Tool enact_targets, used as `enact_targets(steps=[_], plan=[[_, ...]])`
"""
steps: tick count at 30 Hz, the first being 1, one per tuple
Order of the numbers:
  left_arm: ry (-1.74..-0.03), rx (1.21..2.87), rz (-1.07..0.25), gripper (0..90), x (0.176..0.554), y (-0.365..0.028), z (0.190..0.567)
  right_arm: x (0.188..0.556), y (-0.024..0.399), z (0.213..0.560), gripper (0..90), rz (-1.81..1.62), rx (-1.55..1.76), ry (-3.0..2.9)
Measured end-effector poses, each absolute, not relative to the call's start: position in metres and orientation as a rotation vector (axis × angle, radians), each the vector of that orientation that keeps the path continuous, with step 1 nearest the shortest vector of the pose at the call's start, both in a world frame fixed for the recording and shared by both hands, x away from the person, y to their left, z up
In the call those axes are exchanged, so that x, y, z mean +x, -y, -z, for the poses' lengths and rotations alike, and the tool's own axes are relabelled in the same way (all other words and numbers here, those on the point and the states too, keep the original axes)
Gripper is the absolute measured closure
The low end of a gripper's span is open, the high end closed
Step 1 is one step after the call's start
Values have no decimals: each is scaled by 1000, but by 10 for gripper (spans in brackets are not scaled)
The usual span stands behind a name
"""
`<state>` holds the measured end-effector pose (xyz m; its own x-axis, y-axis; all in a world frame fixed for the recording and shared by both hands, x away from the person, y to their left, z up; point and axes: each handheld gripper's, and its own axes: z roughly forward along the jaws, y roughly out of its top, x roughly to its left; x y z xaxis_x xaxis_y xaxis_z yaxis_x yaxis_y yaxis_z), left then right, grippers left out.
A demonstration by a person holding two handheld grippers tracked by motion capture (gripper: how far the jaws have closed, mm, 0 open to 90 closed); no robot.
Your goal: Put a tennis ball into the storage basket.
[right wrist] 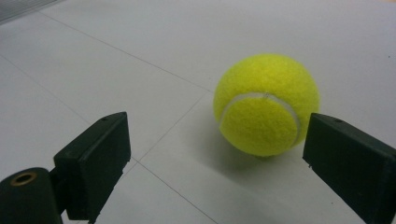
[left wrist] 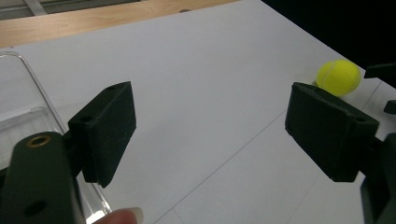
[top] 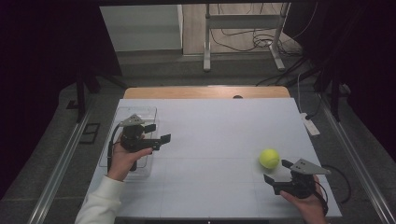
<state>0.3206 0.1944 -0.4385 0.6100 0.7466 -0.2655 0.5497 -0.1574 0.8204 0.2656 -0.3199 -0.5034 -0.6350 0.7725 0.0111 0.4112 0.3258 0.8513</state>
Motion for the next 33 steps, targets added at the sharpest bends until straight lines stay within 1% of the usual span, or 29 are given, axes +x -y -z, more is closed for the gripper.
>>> enact_targets(steps=[16, 33], plan=[[-1028, 1853, -248, 173, 319, -183, 440, 265, 319, 503, 79, -1231, 1043, -2200], [-966, 1885, -242, 173, 317, -160, 440, 262, 316, 500, 78, -1230, 1024, -2203]])
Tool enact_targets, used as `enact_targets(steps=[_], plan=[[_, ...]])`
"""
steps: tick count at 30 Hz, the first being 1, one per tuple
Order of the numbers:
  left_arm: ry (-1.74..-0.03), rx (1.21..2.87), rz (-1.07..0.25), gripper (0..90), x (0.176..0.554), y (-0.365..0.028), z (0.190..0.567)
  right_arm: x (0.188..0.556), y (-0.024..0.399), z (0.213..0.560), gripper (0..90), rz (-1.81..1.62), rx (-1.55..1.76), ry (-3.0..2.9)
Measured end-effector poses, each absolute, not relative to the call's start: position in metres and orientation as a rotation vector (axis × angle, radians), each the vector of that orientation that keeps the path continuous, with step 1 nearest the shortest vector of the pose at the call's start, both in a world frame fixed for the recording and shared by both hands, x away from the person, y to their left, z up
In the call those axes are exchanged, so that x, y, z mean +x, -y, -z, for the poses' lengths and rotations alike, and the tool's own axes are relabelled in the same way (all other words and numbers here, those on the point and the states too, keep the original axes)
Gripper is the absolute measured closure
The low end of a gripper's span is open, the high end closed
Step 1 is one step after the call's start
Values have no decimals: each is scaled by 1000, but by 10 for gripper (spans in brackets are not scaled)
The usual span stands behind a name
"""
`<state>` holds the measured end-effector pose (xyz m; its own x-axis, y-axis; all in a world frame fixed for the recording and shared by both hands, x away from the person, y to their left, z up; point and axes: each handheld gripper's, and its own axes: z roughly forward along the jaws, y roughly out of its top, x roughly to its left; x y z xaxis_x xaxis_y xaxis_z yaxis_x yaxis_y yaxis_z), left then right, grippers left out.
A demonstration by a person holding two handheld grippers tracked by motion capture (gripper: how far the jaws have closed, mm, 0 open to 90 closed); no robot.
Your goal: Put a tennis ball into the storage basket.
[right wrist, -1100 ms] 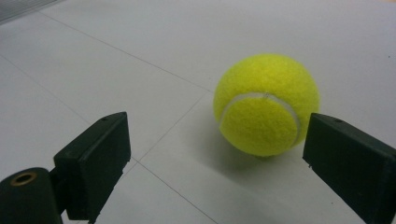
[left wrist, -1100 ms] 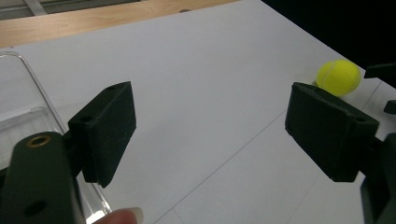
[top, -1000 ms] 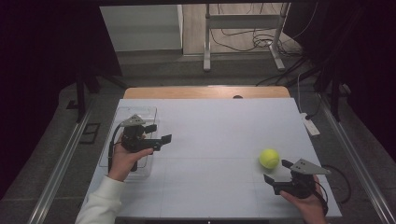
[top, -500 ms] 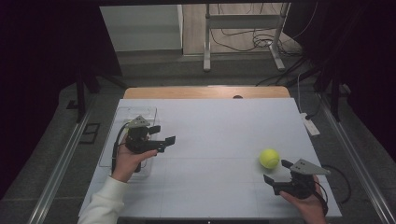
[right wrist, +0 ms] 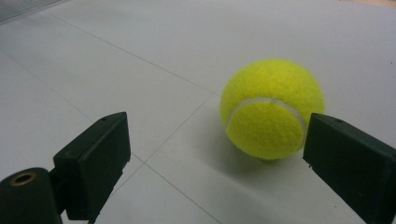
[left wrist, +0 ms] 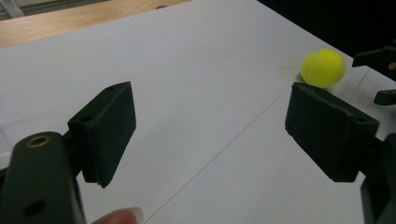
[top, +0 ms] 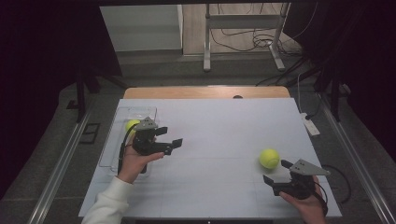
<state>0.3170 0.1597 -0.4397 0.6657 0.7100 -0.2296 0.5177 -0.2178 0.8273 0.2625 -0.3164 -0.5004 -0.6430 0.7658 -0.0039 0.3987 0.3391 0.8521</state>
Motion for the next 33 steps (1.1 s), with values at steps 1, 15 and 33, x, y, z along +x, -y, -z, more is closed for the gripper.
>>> enact_targets(steps=[1, 15, 33], plan=[[-964, 1886, -242, 173, 317, -158, 440, 262, 316, 500, 78, -1230, 1022, -2203], [-930, 1939, -204, 175, 323, -136, 444, 262, 319, 499, 77, -1242, 1048, -2190], [-920, 1982, -206, 174, 327, -118, 450, 259, 323, 500, 77, -1247, 1054, -2189]])
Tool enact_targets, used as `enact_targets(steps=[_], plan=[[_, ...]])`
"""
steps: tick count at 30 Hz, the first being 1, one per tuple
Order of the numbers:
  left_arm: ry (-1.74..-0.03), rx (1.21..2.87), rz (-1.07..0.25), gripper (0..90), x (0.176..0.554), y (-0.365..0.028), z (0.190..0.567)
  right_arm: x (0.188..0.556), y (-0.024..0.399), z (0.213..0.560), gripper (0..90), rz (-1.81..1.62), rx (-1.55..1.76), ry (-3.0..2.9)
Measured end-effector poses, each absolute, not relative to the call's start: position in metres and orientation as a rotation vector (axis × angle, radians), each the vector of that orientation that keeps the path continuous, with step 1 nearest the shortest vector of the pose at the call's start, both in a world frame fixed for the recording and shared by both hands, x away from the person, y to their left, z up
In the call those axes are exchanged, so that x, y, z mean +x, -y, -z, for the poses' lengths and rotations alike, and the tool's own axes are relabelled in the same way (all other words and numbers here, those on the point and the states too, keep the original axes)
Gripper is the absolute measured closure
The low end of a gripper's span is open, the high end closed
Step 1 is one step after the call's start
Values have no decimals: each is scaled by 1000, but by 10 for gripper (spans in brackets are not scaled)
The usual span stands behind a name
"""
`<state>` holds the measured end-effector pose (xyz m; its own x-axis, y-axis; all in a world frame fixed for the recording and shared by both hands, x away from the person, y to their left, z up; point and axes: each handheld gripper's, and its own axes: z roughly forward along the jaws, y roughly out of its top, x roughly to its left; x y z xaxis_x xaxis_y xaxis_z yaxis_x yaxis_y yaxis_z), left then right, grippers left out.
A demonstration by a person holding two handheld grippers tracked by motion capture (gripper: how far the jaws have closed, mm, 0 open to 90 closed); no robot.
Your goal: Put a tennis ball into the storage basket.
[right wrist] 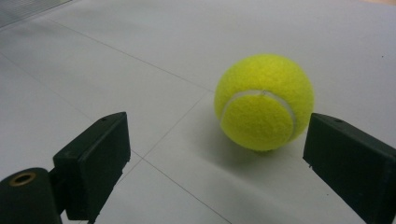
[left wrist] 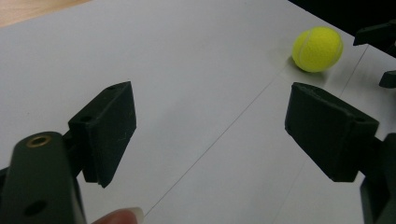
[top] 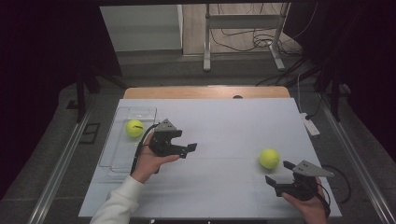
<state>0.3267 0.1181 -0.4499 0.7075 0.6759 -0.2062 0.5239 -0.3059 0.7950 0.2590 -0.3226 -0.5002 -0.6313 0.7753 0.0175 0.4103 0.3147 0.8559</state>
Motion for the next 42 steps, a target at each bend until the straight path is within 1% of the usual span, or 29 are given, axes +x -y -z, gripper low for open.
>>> enact_targets(steps=[24, 42], plan=[[-885, 2042, -161, 173, 333, -84, 461, 260, 323, 500, 77, -1242, 1039, -2196], [-848, 2073, -144, 171, 339, -58, 462, 260, 322, 501, 74, -1239, 1046, -2203]])
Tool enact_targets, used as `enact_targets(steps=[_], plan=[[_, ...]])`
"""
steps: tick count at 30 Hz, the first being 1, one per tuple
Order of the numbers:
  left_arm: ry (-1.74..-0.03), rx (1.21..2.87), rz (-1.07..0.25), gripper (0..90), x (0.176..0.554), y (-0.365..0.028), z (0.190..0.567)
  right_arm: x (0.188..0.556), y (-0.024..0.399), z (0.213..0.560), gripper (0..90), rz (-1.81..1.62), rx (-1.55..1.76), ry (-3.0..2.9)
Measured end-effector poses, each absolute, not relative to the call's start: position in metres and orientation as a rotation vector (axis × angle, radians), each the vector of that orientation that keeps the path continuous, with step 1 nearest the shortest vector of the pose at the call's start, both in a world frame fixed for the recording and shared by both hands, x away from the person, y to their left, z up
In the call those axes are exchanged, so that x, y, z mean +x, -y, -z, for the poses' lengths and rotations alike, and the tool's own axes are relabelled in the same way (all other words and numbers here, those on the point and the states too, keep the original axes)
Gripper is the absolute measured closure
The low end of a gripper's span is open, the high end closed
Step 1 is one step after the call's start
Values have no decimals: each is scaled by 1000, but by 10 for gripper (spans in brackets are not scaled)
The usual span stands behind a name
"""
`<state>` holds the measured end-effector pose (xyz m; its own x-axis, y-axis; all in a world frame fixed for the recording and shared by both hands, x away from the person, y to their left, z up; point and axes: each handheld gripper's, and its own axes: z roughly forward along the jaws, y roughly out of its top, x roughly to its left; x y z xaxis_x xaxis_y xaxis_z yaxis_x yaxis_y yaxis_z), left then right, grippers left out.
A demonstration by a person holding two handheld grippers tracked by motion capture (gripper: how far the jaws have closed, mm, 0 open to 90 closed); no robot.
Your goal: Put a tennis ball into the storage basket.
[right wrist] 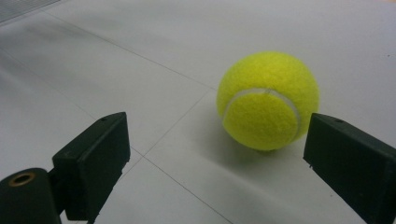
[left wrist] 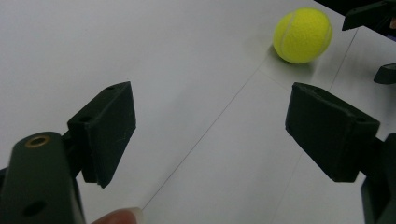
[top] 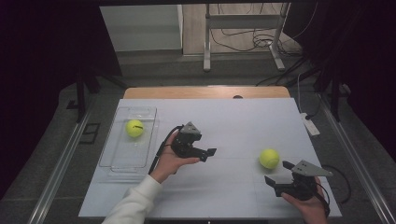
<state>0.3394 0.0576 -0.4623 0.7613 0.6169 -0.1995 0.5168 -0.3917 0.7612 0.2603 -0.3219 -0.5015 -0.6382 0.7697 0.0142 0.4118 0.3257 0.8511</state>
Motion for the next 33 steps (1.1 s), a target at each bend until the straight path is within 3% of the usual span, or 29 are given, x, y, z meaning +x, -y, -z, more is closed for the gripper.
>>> enact_targets(steps=[33], plan=[[-779, 2103, -49, 169, 352, -6, 469, 261, 323, 504, 70, -1202, 1046, -2224]])
